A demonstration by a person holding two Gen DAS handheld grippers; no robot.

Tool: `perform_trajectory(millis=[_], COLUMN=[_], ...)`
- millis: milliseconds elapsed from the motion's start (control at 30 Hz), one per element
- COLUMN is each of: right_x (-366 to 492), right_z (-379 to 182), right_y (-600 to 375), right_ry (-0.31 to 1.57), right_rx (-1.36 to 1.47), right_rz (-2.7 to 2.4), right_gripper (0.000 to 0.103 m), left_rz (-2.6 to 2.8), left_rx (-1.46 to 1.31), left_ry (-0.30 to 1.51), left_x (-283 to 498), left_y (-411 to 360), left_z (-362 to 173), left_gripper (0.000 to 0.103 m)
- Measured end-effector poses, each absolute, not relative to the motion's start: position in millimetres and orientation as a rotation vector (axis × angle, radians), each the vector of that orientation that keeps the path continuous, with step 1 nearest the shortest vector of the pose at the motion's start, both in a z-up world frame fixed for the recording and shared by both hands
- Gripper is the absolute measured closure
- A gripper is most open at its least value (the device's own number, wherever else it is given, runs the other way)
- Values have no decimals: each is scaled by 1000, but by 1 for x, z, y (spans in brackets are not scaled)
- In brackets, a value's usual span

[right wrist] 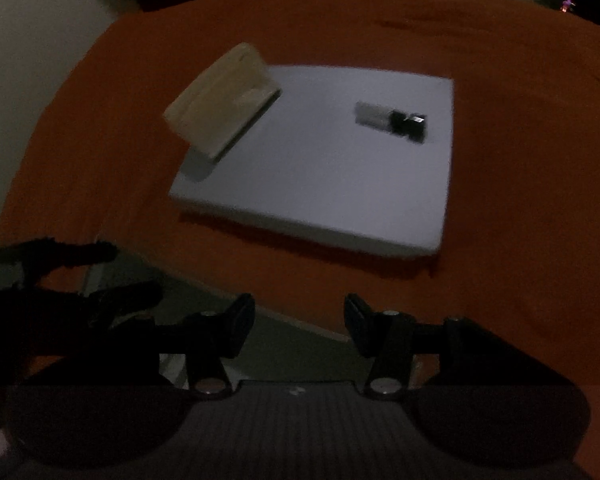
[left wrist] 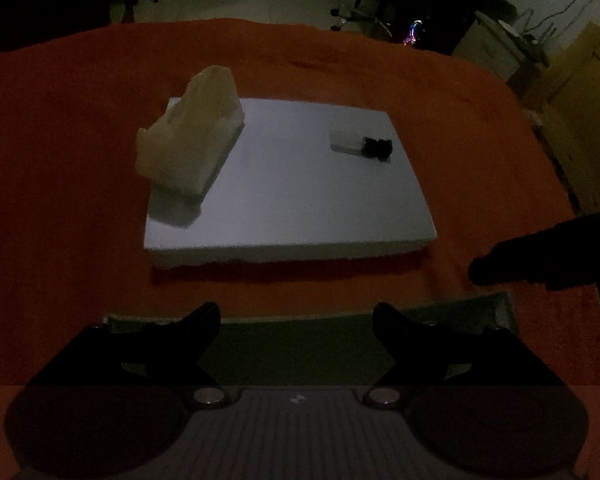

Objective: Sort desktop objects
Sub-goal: 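Move both tools back over the white board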

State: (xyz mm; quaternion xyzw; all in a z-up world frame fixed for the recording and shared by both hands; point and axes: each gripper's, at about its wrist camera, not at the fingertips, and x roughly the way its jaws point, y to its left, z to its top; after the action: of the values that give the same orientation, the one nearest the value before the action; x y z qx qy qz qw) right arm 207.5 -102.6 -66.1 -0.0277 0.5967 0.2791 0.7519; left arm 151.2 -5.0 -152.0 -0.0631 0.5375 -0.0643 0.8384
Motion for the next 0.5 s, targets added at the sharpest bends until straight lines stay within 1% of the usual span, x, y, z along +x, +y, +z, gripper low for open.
perform_trajectory(millis=[67, 133, 200, 267, 400, 433, 500], right_x=[219, 230, 242, 256, 286, 296, 315], right_z=[-66, -67, -68, -70, -72, -75, -83], right_y=[-106, -107, -106, -106, -106, -105, -104], right_ry=[1303, 1291, 1280, 1265, 1151, 1145, 1157], right_rx=[-37, -37, -37, -28, -33, -48, -45], right_rz=[596, 584, 574, 567, 560, 542, 498], right_gripper=[49, 43, 41, 41, 40, 40, 40], left_rz=[-130, -122, -114, -109, -95, -97, -104], left_rx=[-138, -148, -161, -173, -207, -228, -235], left_ry=[1136, 1141, 1146, 1150, 1166, 1165, 1160], left_x=[158, 165, 171, 175, 184, 185, 187], left_y=[-3, 1, 4, 5, 3, 3, 0], left_z=[-153, -155, -158, -161, -167, -168, -168], left_gripper=[20, 19, 19, 19, 17, 17, 13])
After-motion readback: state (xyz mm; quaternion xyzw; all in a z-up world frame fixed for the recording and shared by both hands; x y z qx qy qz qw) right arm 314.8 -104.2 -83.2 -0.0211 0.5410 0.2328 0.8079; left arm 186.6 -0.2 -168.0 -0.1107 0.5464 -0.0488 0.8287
